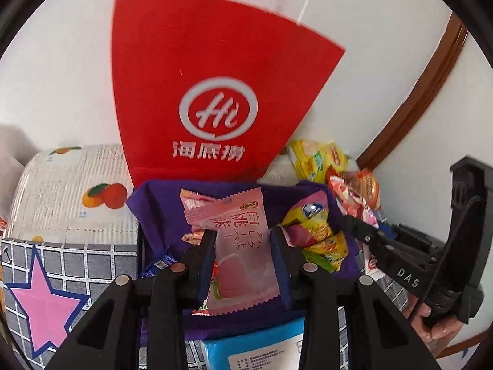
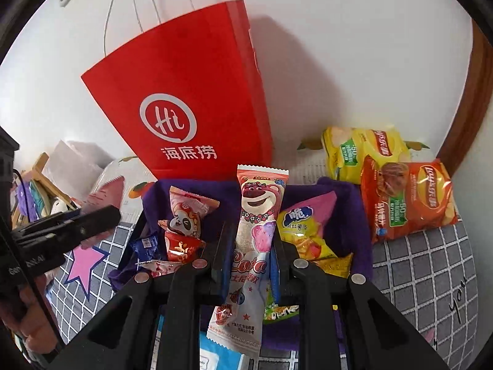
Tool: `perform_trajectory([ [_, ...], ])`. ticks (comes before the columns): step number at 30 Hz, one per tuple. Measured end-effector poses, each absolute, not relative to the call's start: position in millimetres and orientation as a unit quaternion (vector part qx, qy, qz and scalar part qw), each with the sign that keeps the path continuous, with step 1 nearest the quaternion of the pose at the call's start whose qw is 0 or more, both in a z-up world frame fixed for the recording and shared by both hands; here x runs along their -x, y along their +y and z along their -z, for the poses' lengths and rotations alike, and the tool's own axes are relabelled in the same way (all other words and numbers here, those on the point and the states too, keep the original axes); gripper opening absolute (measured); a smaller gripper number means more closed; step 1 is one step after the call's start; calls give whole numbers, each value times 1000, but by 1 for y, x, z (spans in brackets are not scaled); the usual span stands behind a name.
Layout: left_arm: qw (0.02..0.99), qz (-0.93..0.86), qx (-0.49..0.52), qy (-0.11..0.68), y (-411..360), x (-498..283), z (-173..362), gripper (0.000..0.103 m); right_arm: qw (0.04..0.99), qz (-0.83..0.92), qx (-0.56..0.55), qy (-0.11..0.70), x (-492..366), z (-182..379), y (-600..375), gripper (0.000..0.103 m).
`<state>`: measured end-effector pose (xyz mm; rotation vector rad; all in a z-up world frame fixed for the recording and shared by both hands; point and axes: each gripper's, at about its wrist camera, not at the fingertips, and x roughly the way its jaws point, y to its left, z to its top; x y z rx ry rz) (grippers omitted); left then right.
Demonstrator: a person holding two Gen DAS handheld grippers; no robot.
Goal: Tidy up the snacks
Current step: 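Lower both candies onto the cloth and open both tools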
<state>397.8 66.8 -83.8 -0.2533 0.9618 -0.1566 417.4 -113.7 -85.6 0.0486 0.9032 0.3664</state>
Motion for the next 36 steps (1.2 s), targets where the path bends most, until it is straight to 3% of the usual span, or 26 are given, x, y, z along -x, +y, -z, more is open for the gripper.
perform_trajectory([
  [15,842,82,131,517,61,-412,126,33,855,-158,6,495,-440,137,-101,21],
  [36,821,89,116,552,49,-422,155,34,839,-139,30,525,-445,158,-94,22],
])
